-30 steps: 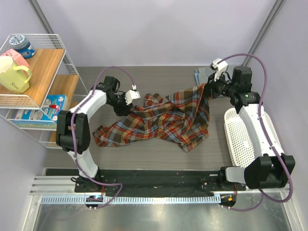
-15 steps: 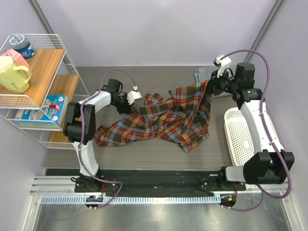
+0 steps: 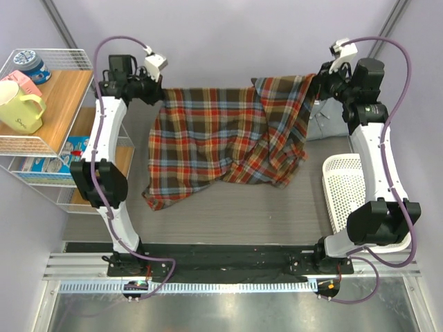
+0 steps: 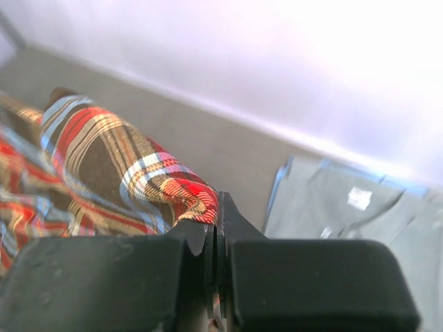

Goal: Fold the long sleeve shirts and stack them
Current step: Flatten the shirt out

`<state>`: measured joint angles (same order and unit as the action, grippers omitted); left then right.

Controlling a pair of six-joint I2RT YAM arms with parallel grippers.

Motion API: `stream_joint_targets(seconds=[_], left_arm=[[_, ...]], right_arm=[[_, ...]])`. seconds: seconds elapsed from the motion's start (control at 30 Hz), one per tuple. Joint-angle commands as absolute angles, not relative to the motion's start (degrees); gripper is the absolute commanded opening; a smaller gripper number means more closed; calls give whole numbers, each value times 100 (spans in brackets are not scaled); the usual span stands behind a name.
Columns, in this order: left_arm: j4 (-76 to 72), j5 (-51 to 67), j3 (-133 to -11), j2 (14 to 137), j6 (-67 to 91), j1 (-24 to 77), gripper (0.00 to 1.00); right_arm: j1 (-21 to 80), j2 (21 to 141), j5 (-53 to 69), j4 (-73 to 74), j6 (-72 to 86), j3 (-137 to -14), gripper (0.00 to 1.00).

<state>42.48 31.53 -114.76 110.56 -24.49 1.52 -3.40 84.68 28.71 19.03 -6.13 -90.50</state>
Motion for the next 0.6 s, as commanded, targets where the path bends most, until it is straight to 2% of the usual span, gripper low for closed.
stream_joint_targets(seconds=[0.0,0.17,0.27,0.37,0.57], left_arm=[[5246,2401,-12418,10715,-2450,211,0],[5125,1505,-11954,10117,-3015,255,0],[4528,987,-11515,9651,-2709,255,0],[4044,695,-11679,9388,-2348,264,0],[3710,992,-12033,8817,-2110,272,0]], right_arm=[[-404,8560,2339,783,-246,-9965,1],[-404,8657,2338,729,-255,-10222,1],[-404,8657,2285,607,-185,-10248,1],[-404,8666,2215,387,-106,-10502,1],[-396,8395,2355,343,-18,-11329,1]])
